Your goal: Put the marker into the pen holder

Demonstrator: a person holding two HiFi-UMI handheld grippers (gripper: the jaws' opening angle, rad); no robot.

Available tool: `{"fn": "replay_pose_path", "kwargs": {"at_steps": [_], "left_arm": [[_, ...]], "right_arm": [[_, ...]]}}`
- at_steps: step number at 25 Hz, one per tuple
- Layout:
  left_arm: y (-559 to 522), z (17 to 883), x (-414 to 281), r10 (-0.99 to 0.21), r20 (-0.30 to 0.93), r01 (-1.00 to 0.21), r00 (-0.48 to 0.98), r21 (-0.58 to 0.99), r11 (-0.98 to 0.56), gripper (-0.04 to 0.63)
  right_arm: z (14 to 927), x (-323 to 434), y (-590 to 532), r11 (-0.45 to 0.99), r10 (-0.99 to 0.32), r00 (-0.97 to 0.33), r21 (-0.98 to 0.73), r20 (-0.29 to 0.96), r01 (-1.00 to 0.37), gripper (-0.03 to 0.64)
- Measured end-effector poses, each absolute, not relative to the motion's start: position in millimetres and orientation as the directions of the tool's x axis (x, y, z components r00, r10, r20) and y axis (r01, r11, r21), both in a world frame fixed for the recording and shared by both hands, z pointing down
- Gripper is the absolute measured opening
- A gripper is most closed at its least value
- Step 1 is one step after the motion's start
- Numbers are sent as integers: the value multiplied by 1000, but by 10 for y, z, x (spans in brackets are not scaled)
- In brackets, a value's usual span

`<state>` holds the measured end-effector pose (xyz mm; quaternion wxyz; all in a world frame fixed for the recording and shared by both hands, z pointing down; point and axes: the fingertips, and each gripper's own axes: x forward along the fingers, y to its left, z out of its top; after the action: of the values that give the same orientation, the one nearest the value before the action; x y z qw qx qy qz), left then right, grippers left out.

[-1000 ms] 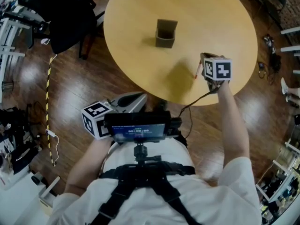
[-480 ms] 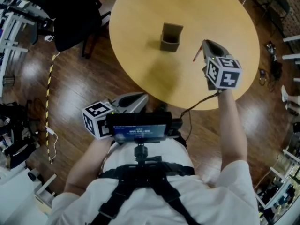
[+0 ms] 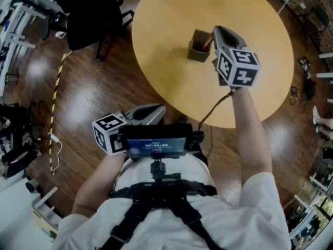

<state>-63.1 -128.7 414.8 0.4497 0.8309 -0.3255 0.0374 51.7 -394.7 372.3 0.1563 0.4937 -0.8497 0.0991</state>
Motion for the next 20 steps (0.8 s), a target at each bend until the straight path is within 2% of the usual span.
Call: {"fn": "replay_pose_path", "kwargs": {"at_steps": [13,16,18,20], "left_arm": [[-1268,4160,-608,-493,351,-560,797,736,-381,-3],[-1275,4144,-592,-482,348,-551,804,740,-385,-3],[-1288,4141,-592,-478,340,-544,810,741,-393,-3],[-1302,4146,-600,-476,330,-535,815,742,-404,-3]], "right_arm": [[4767,620,-3947,394,-736,-348,-50,580,-918,43],[4736,632,-3948,383,-742,-342,-54,577,-922,49],[4651,636,-3939,386,-752,-352,-59,557,-920,102],[4543,637,-3911,392,-762,-365,-68,535,-918,107]]}}
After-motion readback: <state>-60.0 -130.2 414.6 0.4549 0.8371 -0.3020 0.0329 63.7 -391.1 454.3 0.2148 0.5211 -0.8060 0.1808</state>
